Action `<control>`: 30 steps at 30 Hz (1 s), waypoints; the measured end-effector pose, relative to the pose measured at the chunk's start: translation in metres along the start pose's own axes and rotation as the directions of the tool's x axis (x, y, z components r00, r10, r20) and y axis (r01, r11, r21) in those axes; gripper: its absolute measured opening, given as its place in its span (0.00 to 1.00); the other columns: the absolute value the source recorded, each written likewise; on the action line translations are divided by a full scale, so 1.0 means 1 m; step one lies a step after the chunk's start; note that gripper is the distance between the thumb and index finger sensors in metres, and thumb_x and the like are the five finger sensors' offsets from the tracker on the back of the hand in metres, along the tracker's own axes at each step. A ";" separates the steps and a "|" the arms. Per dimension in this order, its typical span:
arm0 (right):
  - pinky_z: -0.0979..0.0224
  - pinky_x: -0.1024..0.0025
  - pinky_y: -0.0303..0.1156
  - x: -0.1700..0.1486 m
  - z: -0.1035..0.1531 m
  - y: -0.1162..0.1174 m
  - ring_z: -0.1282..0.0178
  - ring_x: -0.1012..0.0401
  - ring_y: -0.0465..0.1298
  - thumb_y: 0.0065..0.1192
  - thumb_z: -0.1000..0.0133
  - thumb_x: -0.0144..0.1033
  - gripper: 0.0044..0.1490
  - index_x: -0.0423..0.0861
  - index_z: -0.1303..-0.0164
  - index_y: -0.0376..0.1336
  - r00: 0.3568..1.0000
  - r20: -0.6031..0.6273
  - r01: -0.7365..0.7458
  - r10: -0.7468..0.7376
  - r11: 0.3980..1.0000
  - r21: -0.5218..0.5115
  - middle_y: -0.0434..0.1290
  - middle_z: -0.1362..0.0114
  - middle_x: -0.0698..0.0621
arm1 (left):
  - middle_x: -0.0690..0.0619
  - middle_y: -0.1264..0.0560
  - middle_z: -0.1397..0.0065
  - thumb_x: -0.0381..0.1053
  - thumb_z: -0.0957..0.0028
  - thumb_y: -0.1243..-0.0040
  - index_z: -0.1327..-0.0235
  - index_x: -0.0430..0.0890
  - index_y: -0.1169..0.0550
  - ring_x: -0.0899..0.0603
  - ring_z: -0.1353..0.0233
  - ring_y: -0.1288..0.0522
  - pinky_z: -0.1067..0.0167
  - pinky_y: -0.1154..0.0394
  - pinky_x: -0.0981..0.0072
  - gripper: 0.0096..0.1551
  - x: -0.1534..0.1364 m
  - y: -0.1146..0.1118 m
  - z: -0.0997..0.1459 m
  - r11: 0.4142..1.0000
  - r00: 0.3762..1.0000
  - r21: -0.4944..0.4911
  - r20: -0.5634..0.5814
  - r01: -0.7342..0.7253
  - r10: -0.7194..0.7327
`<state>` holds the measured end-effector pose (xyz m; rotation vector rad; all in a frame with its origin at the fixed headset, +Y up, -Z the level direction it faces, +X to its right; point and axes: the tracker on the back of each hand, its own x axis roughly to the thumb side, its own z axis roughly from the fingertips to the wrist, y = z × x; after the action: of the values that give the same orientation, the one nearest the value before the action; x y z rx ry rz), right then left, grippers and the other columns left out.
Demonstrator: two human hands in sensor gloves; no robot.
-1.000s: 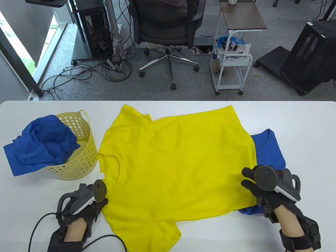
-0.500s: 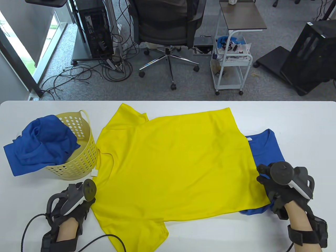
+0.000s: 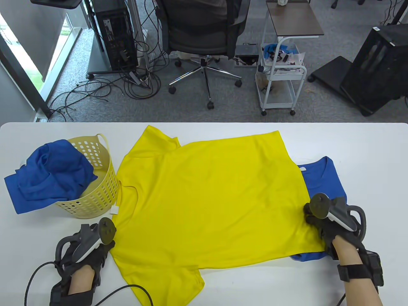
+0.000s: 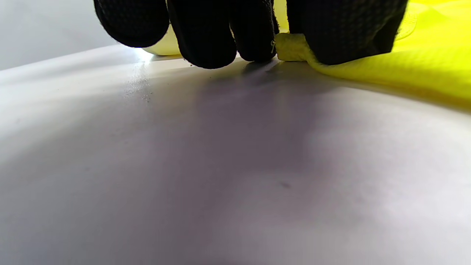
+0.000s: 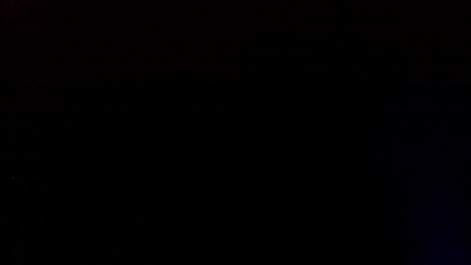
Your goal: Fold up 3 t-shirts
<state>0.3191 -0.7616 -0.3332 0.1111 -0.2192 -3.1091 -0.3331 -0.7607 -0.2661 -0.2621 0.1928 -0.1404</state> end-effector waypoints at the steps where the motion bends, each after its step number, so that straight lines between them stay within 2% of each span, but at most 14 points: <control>1: 0.24 0.36 0.54 0.000 0.000 0.001 0.31 0.46 0.69 0.68 0.55 0.42 0.26 0.60 0.45 0.68 1.000 0.000 -0.001 0.001 1.000 -0.006 0.71 0.32 0.47 | 0.58 0.29 0.31 0.61 0.59 0.38 0.42 0.68 0.28 0.47 0.37 0.28 0.38 0.28 0.51 0.28 0.000 0.001 0.000 1.000 1.000 0.007 -0.002 -0.003 0.003; 9: 0.24 0.38 0.56 0.000 0.001 0.004 0.32 0.47 0.70 0.63 0.53 0.40 0.23 0.60 0.46 0.68 0.999 0.038 -0.020 0.022 0.999 -0.049 0.71 0.34 0.48 | 0.60 0.25 0.36 0.58 0.59 0.38 0.49 0.67 0.25 0.48 0.41 0.25 0.41 0.26 0.52 0.21 -0.001 0.000 -0.001 0.997 1.000 0.076 -0.011 -0.017 0.018; 13: 0.33 0.52 0.67 -0.008 0.005 -0.004 0.43 0.52 0.76 0.64 0.54 0.39 0.24 0.54 0.47 0.70 0.998 0.055 0.005 0.002 0.992 -0.124 0.75 0.41 0.49 | 0.60 0.27 0.37 0.56 0.57 0.42 0.48 0.66 0.26 0.49 0.41 0.26 0.40 0.26 0.53 0.21 -0.003 -0.001 -0.003 0.999 1.000 0.045 -0.007 -0.010 0.010; 17: 0.35 0.55 0.69 -0.013 0.004 -0.005 0.45 0.52 0.77 0.65 0.55 0.38 0.24 0.52 0.48 0.70 0.999 0.033 0.010 -0.007 0.995 -0.102 0.77 0.42 0.48 | 0.59 0.25 0.40 0.56 0.58 0.42 0.49 0.64 0.24 0.51 0.43 0.24 0.40 0.25 0.55 0.22 -0.007 0.002 -0.003 0.998 1.000 0.055 -0.004 -0.030 0.030; 20: 0.34 0.55 0.69 -0.018 0.011 -0.030 0.44 0.53 0.77 0.64 0.55 0.39 0.24 0.54 0.47 0.69 0.998 0.009 0.059 -0.059 0.961 -0.269 0.76 0.41 0.50 | 0.59 0.24 0.41 0.56 0.59 0.41 0.49 0.64 0.25 0.51 0.44 0.24 0.41 0.25 0.55 0.22 -0.016 0.022 0.006 0.965 0.992 0.231 -0.013 -0.121 0.127; 21: 0.32 0.55 0.68 -0.021 0.018 -0.045 0.42 0.54 0.76 0.64 0.54 0.39 0.24 0.54 0.47 0.69 0.995 0.016 0.099 -0.100 0.919 -0.382 0.75 0.40 0.51 | 0.59 0.25 0.41 0.56 0.59 0.41 0.49 0.63 0.25 0.51 0.43 0.25 0.41 0.25 0.55 0.22 -0.021 0.034 0.014 0.914 0.981 0.363 -0.008 -0.180 0.196; 23: 0.31 0.54 0.67 -0.026 0.037 -0.075 0.40 0.54 0.75 0.64 0.54 0.40 0.24 0.55 0.46 0.68 0.987 0.035 0.144 -0.157 0.760 -0.633 0.74 0.39 0.52 | 0.60 0.27 0.38 0.55 0.57 0.42 0.47 0.64 0.27 0.50 0.41 0.26 0.40 0.26 0.55 0.22 -0.026 0.054 0.031 0.812 0.971 0.547 0.005 -0.202 0.238; 24: 0.31 0.54 0.67 -0.027 0.041 -0.081 0.40 0.54 0.75 0.64 0.54 0.41 0.24 0.55 0.46 0.68 0.986 0.047 0.150 -0.159 0.738 -0.658 0.74 0.39 0.52 | 0.60 0.28 0.37 0.55 0.57 0.42 0.47 0.65 0.28 0.51 0.40 0.27 0.39 0.27 0.55 0.23 -0.028 0.058 0.036 0.786 0.975 0.592 0.004 -0.180 0.220; 25: 0.32 0.54 0.68 -0.027 0.043 -0.084 0.41 0.54 0.76 0.64 0.54 0.41 0.24 0.55 0.46 0.68 0.985 0.083 0.168 -0.150 0.749 -0.641 0.75 0.40 0.52 | 0.60 0.28 0.37 0.55 0.56 0.42 0.46 0.64 0.28 0.50 0.39 0.27 0.38 0.27 0.54 0.23 -0.028 0.059 0.038 0.786 0.983 0.602 -0.009 -0.140 0.182; 26: 0.35 0.54 0.70 -0.026 0.039 -0.081 0.43 0.53 0.78 0.66 0.55 0.40 0.24 0.54 0.48 0.71 0.984 0.119 0.176 -0.133 0.836 -0.520 0.77 0.42 0.51 | 0.60 0.28 0.37 0.56 0.57 0.40 0.47 0.64 0.26 0.49 0.38 0.28 0.38 0.28 0.53 0.23 -0.028 0.056 0.036 0.823 0.989 0.558 -0.026 -0.109 0.149; 27: 0.36 0.53 0.71 -0.026 0.033 -0.076 0.44 0.53 0.78 0.67 0.55 0.40 0.24 0.53 0.48 0.71 0.983 0.140 0.163 -0.120 0.917 -0.365 0.77 0.42 0.50 | 0.60 0.27 0.37 0.57 0.58 0.39 0.47 0.65 0.24 0.48 0.37 0.28 0.38 0.27 0.53 0.23 -0.028 0.049 0.030 0.886 0.993 0.454 -0.024 -0.092 0.115; 28: 0.36 0.52 0.69 -0.027 0.027 -0.063 0.44 0.51 0.77 0.67 0.53 0.40 0.24 0.51 0.46 0.70 0.983 0.128 0.141 -0.128 0.986 -0.094 0.77 0.41 0.48 | 0.60 0.25 0.37 0.59 0.60 0.38 0.49 0.66 0.22 0.48 0.38 0.26 0.38 0.27 0.52 0.23 -0.027 0.040 0.023 0.951 0.995 0.293 -0.011 -0.096 0.104; 29: 0.35 0.51 0.68 -0.028 0.023 -0.048 0.43 0.50 0.76 0.67 0.52 0.39 0.24 0.50 0.46 0.70 0.985 0.083 0.141 -0.151 0.984 0.114 0.76 0.41 0.47 | 0.60 0.23 0.39 0.61 0.59 0.40 0.48 0.65 0.21 0.48 0.40 0.26 0.39 0.27 0.51 0.24 -0.026 0.030 0.016 0.988 0.994 0.104 0.016 -0.113 0.112; 30: 0.35 0.50 0.67 -0.029 0.022 -0.040 0.43 0.49 0.76 0.67 0.52 0.39 0.24 0.49 0.45 0.70 0.983 0.074 0.150 -0.166 0.970 0.190 0.75 0.40 0.46 | 0.59 0.24 0.37 0.64 0.59 0.44 0.49 0.63 0.19 0.47 0.39 0.26 0.39 0.28 0.50 0.25 -0.026 0.023 0.012 0.992 0.992 -0.008 0.006 -0.129 0.129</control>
<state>0.3460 -0.7185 -0.3154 -0.0085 -0.5260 -3.2484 -0.3536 -0.7313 -0.2562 -0.2566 0.2029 -0.0107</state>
